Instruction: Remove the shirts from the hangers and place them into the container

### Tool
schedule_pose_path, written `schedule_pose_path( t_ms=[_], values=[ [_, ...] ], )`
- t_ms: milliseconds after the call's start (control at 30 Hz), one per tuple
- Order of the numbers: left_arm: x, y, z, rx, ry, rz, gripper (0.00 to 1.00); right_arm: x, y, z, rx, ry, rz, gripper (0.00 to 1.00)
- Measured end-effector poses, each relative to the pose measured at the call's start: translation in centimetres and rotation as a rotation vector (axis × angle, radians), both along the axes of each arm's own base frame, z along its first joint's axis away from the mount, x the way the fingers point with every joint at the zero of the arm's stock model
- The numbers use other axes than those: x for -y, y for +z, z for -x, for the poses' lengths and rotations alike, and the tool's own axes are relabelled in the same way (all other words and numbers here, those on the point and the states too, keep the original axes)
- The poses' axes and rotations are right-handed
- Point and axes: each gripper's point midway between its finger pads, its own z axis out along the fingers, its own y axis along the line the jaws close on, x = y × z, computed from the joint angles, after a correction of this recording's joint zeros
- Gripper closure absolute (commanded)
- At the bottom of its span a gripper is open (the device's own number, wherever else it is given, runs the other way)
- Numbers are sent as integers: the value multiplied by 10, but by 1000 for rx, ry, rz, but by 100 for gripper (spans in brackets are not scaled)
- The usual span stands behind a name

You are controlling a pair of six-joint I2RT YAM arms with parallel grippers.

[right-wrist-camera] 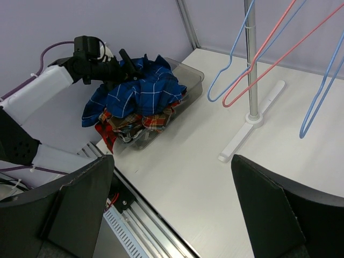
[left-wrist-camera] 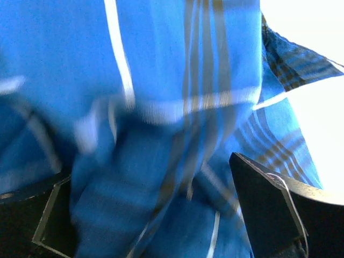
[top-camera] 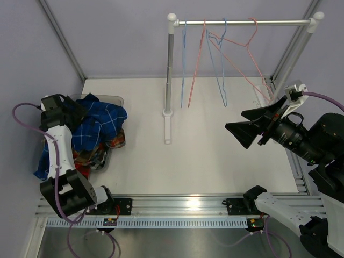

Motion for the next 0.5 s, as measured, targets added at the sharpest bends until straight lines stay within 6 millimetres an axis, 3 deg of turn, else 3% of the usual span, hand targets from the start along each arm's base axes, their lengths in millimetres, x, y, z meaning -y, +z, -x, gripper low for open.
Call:
schedule_pose_path(
  t_ms=[233, 333, 500],
  values=[
    [13, 86, 26, 109, 33, -94, 1, 0, 0, 0, -4, 1, -3, 0],
    [14, 104, 35, 145, 56, -111, 1, 0, 0, 1, -4, 1, -5, 1],
    [29, 113, 44, 167, 40, -117, 1, 1, 2, 3, 2, 1, -9, 1]
  ],
)
